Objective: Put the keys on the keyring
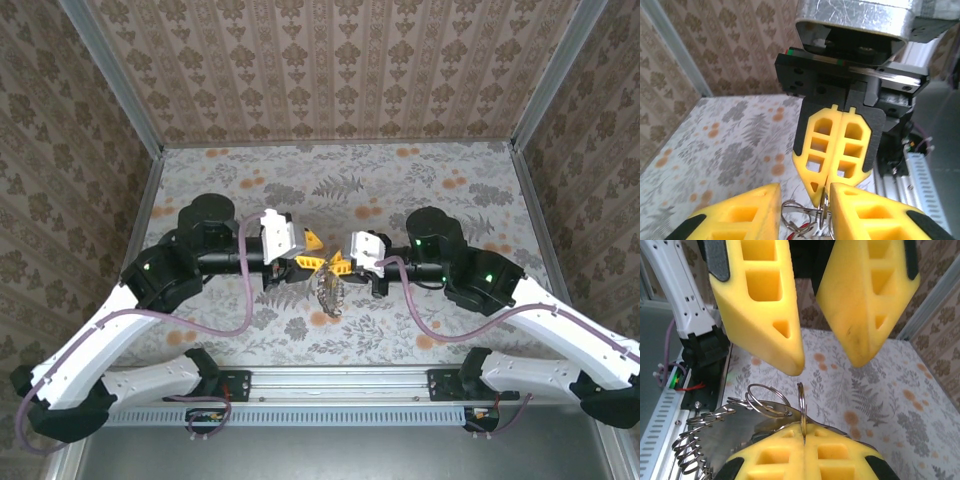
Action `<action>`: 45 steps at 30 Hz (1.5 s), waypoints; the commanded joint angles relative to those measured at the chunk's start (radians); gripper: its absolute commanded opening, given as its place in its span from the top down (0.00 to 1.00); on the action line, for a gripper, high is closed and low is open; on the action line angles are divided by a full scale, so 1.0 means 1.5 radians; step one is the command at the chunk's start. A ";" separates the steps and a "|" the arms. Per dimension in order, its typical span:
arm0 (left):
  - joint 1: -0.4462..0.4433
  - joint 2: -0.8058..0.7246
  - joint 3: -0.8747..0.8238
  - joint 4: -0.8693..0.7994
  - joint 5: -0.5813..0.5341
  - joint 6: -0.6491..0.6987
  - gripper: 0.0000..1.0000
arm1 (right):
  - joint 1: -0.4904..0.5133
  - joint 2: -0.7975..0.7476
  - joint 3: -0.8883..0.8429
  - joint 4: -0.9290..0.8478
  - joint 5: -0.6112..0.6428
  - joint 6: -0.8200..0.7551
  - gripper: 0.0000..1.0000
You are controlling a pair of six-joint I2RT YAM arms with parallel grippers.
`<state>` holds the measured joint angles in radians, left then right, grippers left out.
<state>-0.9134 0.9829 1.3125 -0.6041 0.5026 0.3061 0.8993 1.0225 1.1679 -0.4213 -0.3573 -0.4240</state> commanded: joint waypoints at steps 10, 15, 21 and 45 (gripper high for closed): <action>-0.035 0.055 0.038 -0.130 -0.098 0.084 0.73 | -0.002 0.029 0.058 -0.049 0.029 -0.023 1.00; -0.036 0.054 0.032 -0.132 -0.101 0.080 0.76 | -0.002 0.035 0.061 -0.047 0.018 -0.024 1.00; -0.035 0.047 0.013 -0.095 -0.082 0.074 1.00 | -0.003 0.034 0.059 -0.048 0.012 -0.024 1.00; 0.054 -0.084 -0.194 0.350 0.228 -0.163 1.00 | -0.003 -0.034 -0.021 0.062 -0.077 0.012 0.82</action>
<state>-0.8413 0.8772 1.0313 -0.2085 0.7822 0.1173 0.8948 0.9897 1.1534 -0.3626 -0.4381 -0.4217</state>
